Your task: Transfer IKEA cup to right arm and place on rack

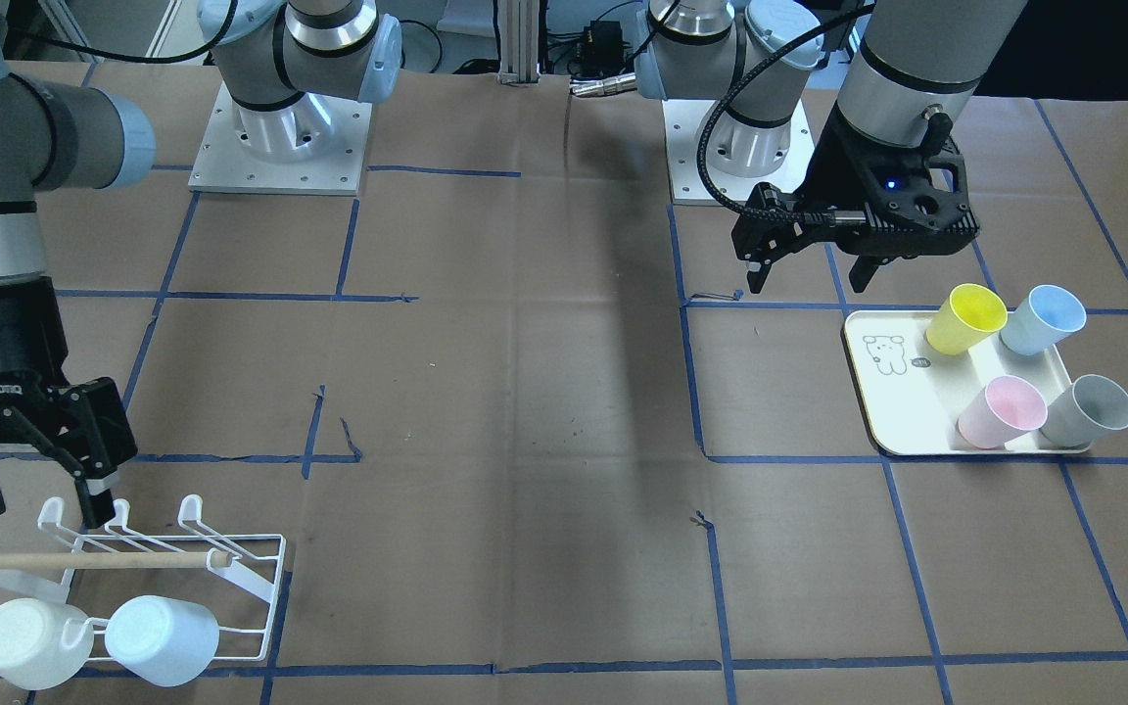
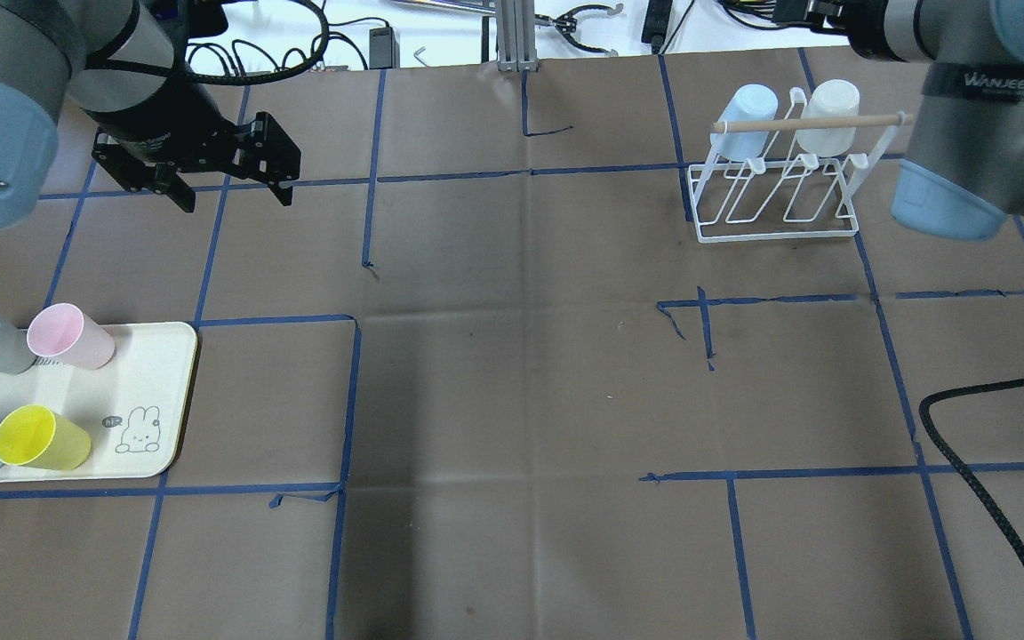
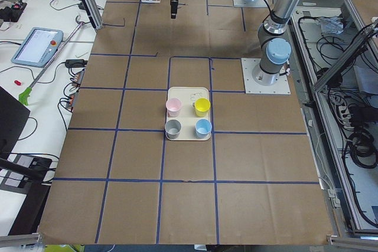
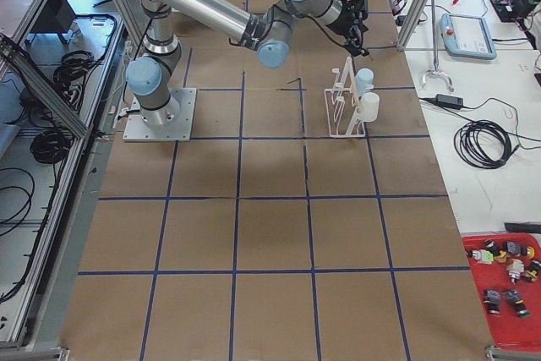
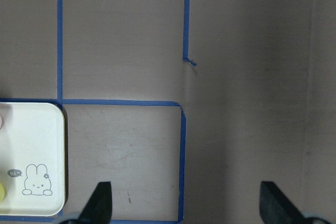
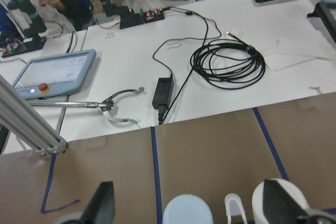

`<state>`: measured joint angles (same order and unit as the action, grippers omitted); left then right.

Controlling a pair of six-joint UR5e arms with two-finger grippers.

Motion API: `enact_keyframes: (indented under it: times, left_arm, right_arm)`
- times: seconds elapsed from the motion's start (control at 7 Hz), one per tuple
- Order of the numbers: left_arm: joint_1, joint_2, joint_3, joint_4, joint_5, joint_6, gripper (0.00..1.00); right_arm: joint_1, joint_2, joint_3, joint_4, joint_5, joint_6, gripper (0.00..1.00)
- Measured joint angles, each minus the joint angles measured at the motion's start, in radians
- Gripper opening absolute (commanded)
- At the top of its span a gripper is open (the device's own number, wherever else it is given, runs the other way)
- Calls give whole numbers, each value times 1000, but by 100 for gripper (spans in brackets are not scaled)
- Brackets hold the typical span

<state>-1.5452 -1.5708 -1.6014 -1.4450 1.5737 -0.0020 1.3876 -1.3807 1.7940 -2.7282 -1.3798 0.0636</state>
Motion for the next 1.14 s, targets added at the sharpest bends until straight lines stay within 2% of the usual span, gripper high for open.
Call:
enact_keyframes:
  times: [0.29, 0.57, 0.86, 1.14]
  left_arm:
    - [-1, 0, 0, 0, 0, -1, 99]
    - [-1, -1, 0, 0, 0, -1, 99]
    - [-1, -3, -1, 0, 0, -1, 99]
    - [-1, -6, -2, 0, 0, -2, 99]
  right_arm:
    - [51, -58, -3, 280, -41, 3, 100]
    - [90, -113, -12, 539, -46, 11, 100]
    - [126, -170, -24, 749, -55, 14, 100]
    - [152, -229, -42, 901, -107, 15, 100]
